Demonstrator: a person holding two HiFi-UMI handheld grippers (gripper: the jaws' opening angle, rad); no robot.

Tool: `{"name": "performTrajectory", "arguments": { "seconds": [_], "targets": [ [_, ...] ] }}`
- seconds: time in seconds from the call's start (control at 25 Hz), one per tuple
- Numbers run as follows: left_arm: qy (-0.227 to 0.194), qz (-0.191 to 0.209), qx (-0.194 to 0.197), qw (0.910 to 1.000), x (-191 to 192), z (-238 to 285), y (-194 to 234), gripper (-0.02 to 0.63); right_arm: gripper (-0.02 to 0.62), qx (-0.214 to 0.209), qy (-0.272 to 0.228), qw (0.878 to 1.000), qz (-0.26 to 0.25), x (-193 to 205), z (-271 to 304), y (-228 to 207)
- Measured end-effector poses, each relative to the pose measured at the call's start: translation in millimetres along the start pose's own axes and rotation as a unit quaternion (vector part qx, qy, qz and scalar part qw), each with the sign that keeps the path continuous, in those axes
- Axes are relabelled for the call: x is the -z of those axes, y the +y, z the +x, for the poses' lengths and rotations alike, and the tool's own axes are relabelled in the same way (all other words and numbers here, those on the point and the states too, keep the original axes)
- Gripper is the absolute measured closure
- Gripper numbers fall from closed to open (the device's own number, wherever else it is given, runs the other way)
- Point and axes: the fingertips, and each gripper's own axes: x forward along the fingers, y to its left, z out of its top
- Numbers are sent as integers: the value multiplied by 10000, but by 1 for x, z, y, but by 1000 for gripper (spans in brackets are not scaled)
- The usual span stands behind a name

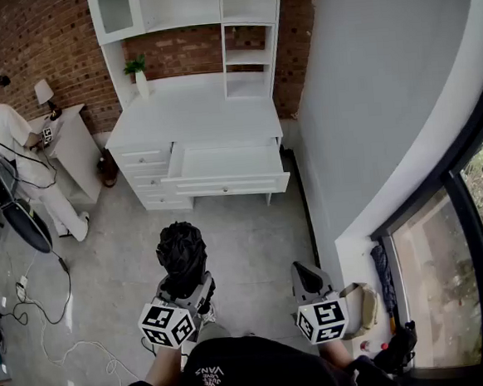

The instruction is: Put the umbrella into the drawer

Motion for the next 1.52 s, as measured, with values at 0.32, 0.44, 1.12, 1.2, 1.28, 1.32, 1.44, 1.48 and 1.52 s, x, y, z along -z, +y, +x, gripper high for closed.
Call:
{"name": "performTrajectory", "arguments": {
  "seconds": [0.32, 0.44, 1.12, 1.2, 1.28, 1.32, 1.44, 1.48, 1.52],
  "targets": [
    [26, 16, -127, 9999, 5, 6, 12, 377, 595, -85, -10, 9999, 108, 5, 16, -4],
    [77, -6, -153, 9999, 2, 9, 26, 377, 595, -35, -65, 9997, 238, -2, 29, -4],
    [292, 137, 395, 9987, -44, 56, 179, 376, 595, 887, -162, 9941, 610, -44, 152, 41],
    [299, 192, 451, 9984, -53, 59, 204, 377, 595, 997, -198, 9927, 656, -51, 171, 52],
    [312, 240, 505, 9979, -63, 60, 229, 377, 595, 1111, -225, 9910, 713, -56, 190, 62],
    [322, 261, 532, 9977, -67, 60, 240, 377, 595, 1157, -237, 9903, 738, -59, 198, 68],
    [368, 336, 584, 9970, -75, 59, 271, 376, 595, 1252, -279, 9884, 814, -65, 219, 85],
    [385, 352, 590, 9969, -76, 59, 280, 376, 595, 1277, -287, 9878, 844, -65, 224, 88],
    [401, 356, 590, 9968, -77, 60, 288, 377, 595, 1301, -282, 9873, 868, -65, 229, 91]
  ]
}}
